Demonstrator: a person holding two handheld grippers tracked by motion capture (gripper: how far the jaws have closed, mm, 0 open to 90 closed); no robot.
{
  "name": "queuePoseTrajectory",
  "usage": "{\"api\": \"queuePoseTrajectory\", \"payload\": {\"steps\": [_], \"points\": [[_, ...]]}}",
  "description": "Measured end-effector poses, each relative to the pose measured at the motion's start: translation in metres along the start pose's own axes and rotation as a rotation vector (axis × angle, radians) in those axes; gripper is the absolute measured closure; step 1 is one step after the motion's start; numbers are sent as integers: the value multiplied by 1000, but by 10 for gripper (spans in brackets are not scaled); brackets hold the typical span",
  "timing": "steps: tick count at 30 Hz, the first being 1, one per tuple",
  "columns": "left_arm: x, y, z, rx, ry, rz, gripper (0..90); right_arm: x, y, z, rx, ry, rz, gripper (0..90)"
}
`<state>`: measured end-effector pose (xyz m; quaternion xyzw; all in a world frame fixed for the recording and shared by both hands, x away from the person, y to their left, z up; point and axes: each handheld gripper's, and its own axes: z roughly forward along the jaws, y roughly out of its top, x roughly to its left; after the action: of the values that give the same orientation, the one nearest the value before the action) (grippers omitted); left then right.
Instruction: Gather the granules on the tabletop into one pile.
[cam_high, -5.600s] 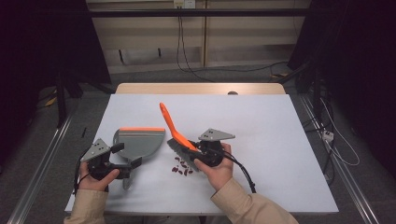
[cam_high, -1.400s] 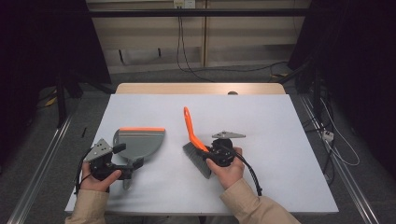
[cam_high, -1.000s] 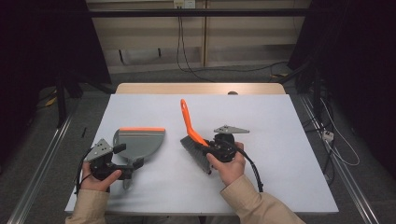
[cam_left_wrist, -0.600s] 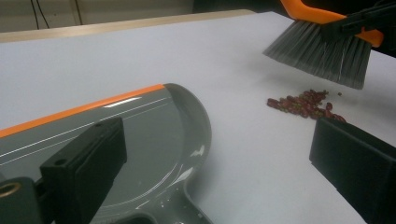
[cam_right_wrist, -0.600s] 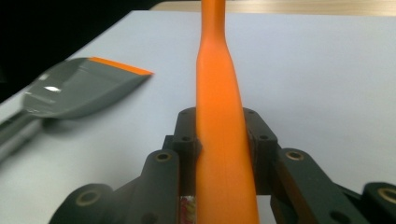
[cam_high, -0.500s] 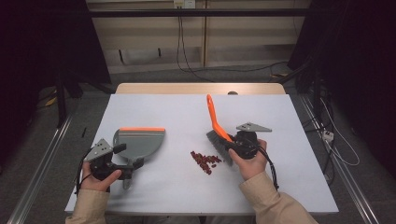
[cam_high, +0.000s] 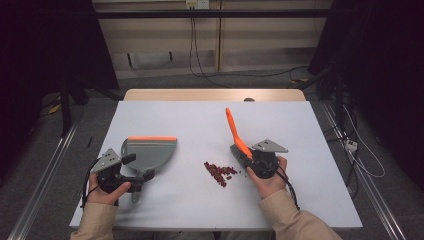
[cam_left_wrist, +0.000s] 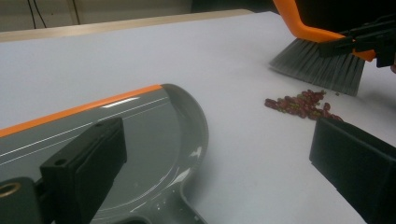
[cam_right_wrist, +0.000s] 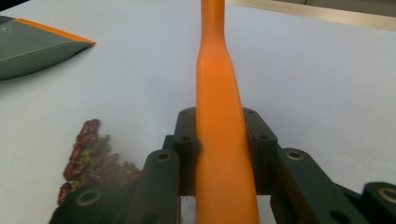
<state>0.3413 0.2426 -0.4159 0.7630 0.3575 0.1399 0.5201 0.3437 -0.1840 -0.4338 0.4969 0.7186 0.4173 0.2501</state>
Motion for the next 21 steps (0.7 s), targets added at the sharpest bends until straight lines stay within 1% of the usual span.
{"api": "queuePoseTrajectory", "payload": {"steps": [4,6,7,12,14,16,17,18,19,21], "points": [[0,0,0,-1,1,-2,38,14,1,4,-4,10,-43,714],[0,0,0,-1,-1,-3,38,20,1,7,-6,16,-46,714],[0,0,0,2,0,-3,38,23,2,8,-6,18,-56,714],[1,-1,1,3,0,-3,38,32,3,13,-16,26,-64,714],[1,-1,1,8,1,1,38,35,3,15,-23,38,-57,714],[1,-1,1,6,-1,-1,38,39,4,16,-25,39,-61,714],[1,-1,1,7,0,1,38,40,4,18,-29,47,-56,714],[1,-1,1,8,0,0,38,42,4,18,-31,43,-58,714],[1,-1,1,6,-1,-1,38,43,5,19,-33,51,-59,714],[1,-1,1,6,-1,0,38,45,5,19,-39,54,-52,714]]}}
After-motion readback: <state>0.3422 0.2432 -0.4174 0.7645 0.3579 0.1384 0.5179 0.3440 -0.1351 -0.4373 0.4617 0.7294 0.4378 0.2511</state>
